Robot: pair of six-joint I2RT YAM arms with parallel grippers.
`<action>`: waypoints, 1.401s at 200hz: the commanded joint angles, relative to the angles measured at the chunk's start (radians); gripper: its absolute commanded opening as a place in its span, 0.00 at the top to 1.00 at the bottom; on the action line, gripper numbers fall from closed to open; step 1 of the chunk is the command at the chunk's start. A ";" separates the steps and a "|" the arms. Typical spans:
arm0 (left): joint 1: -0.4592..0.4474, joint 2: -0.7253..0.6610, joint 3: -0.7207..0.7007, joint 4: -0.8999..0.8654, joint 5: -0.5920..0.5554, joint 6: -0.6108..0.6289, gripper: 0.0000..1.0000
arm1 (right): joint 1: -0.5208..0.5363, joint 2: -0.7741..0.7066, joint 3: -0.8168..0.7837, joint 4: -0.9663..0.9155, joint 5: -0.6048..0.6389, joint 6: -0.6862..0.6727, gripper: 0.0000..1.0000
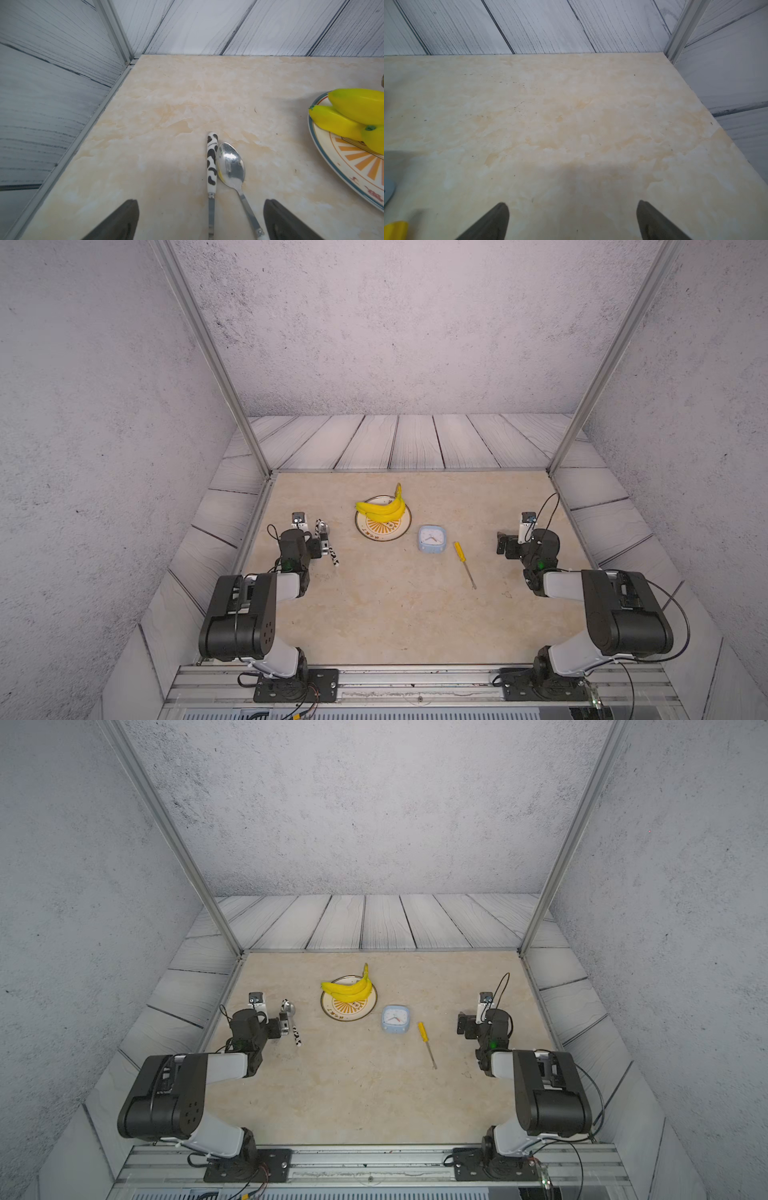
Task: Remove the battery from the alarm
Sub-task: Adjust the screwdriver at the center of the board.
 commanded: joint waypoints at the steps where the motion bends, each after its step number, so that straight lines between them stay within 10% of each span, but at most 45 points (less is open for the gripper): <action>1: 0.007 -0.013 0.013 0.005 0.008 0.011 0.01 | 0.003 -0.013 0.014 -0.007 0.015 0.009 0.00; 84: 0.006 -0.041 -0.005 0.031 0.020 0.018 0.01 | 0.001 -0.084 -0.008 -0.022 0.056 0.039 0.00; 107: 0.004 -0.174 0.069 -0.219 -0.010 -0.008 0.01 | 0.000 -0.216 0.000 -0.175 0.046 0.068 0.00; 168: -0.008 -0.272 0.244 -0.486 0.321 -0.481 0.00 | 0.001 -0.419 0.189 -0.662 -0.355 0.326 0.00; 220: -0.247 -0.095 0.397 -0.635 0.562 -0.553 0.07 | 0.015 -0.333 0.203 -0.715 -0.650 0.614 0.00; 280: -0.450 0.190 0.613 -0.680 0.637 -0.573 0.20 | 0.160 -0.146 0.250 -0.703 -0.609 0.711 0.07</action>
